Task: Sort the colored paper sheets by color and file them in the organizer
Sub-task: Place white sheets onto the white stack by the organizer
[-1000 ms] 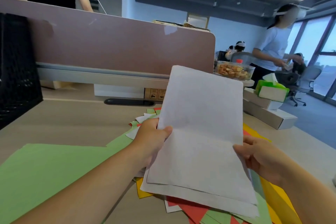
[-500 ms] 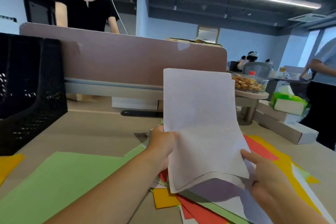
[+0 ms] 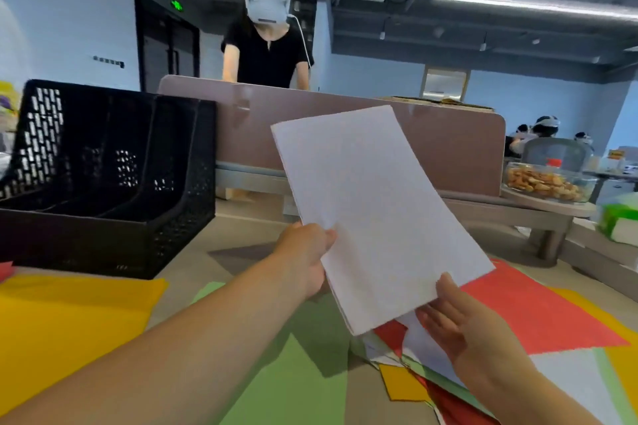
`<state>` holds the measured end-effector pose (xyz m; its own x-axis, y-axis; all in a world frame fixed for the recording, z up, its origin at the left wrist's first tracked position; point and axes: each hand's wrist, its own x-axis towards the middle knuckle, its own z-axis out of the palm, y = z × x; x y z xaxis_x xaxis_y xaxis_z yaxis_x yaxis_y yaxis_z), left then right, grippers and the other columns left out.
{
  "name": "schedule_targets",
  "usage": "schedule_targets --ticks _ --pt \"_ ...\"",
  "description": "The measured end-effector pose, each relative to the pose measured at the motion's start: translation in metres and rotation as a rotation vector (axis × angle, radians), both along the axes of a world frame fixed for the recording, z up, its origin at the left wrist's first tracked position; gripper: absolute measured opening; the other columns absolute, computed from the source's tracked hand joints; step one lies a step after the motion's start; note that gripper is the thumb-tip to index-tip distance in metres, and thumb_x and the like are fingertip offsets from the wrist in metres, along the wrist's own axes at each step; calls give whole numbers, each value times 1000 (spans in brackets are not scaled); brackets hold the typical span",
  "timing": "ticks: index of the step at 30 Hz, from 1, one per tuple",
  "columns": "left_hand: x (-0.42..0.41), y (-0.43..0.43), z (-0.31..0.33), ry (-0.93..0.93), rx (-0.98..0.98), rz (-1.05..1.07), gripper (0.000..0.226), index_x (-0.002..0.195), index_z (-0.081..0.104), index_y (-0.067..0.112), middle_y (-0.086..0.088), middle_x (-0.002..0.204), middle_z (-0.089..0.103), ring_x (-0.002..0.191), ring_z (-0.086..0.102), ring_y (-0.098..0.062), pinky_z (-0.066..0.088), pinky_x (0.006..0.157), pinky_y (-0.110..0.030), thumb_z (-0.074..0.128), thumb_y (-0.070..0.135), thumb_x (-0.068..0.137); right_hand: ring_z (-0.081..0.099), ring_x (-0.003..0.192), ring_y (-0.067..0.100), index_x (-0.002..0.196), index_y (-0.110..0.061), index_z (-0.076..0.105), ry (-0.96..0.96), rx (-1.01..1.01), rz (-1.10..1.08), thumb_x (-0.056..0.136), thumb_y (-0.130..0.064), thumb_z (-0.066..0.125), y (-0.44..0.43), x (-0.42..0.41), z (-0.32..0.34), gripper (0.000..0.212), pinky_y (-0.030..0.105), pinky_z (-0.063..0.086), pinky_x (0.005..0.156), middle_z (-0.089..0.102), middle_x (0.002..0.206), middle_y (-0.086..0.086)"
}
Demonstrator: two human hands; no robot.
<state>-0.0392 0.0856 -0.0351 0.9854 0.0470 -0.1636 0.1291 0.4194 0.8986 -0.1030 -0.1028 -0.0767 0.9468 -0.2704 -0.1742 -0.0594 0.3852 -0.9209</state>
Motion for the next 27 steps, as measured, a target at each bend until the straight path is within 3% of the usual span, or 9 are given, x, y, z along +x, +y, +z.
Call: schedule_targets --ticks 2,4,7,9,12,18,21,25,27 --pt "-3 16 -8 33 -10 46 33 119 56 1 -17 106 62 87 60 -29 49 69 -36 47 -12 90 64 73 28 89 4 62 -13 -159 125 90 -6 59 25 -1 1 11 33 55 63 70 79 16" --pt "-6 33 -18 44 21 102 29 112 56 -1 -17 98 61 84 58 -28 49 68 -32 51 -11 85 60 66 30 86 7 64 -12 -423 133 86 3 59 41 5 -1 7 36 52 64 69 73 20" --pt "-14 61 -33 55 79 149 9 93 55 4 -11 84 61 70 60 -22 53 49 -28 53 -3 88 53 56 24 72 4 65 -5 -721 98 76 8 57 57 21 -1 10 32 41 56 67 69 21" --pt "-20 79 -45 86 109 168 8 91 53 7 -11 84 61 70 61 -22 56 46 -29 51 -1 91 50 59 24 73 6 64 31 -777 69 76 8 52 63 38 -3 13 30 36 57 64 65 20" --pt "-25 93 -62 107 119 234 5 90 53 3 -13 80 62 61 63 -24 58 52 -34 53 7 93 48 66 24 92 16 61 56 -832 -13 76 9 45 63 74 -15 23 32 33 61 61 72 25" --pt "-37 89 -66 -14 183 288 31 69 58 5 1 42 44 34 42 -13 37 37 -21 54 22 95 50 75 25 108 7 61 94 -854 5 84 4 49 78 107 -15 27 29 46 63 56 88 17" --pt "-37 93 -67 -47 204 336 31 67 55 7 4 37 41 33 40 -11 34 36 -18 51 19 95 47 76 27 102 8 64 115 -938 -25 86 4 46 87 119 -15 24 27 36 53 60 96 25" --pt "-37 96 -62 -41 126 384 30 66 55 8 5 38 41 33 40 -9 33 36 -17 51 18 94 62 86 35 86 -7 69 43 -909 10 84 4 42 93 140 -22 29 37 49 66 66 95 20" --pt "-40 94 -54 -14 9 423 30 64 55 9 6 37 41 32 39 -9 32 38 -16 53 17 92 61 79 33 70 -6 63 25 -1010 27 88 -4 44 90 143 -27 26 38 52 66 65 82 19"
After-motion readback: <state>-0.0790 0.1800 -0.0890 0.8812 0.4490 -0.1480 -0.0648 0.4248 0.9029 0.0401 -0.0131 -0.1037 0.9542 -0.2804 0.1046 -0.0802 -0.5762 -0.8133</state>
